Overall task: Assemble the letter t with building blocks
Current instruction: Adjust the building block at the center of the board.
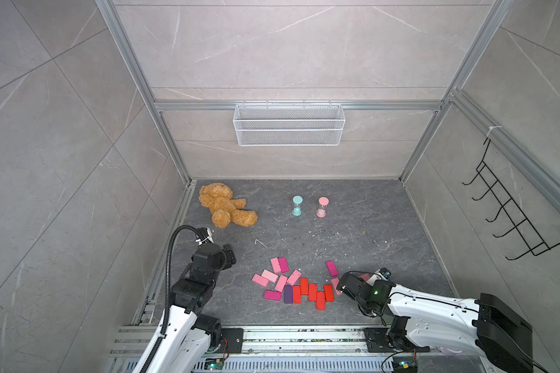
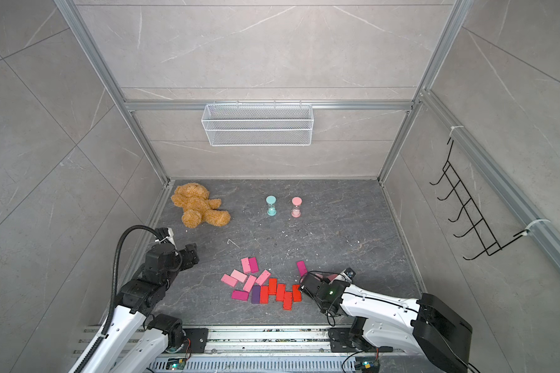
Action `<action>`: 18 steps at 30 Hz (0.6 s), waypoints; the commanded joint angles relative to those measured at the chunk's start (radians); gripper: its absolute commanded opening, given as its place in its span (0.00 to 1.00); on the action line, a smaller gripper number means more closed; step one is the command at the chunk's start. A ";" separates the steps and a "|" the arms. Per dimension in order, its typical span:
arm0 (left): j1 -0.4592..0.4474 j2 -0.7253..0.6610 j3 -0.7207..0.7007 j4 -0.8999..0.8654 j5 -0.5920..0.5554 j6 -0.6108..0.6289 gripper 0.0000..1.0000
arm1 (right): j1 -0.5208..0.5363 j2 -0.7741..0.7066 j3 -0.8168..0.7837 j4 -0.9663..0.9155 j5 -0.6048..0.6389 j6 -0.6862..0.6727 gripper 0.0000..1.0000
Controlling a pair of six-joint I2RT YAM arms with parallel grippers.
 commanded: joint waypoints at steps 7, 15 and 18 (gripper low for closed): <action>-0.003 -0.011 0.015 0.024 0.006 -0.011 0.83 | -0.039 0.074 -0.051 -0.045 -0.251 -0.069 0.36; -0.003 -0.008 0.014 0.025 0.007 -0.011 0.83 | -0.044 0.152 0.046 -0.101 -0.285 -0.218 0.33; -0.003 -0.007 0.012 0.027 0.007 -0.010 0.82 | -0.044 0.210 0.136 -0.160 -0.292 -0.333 0.32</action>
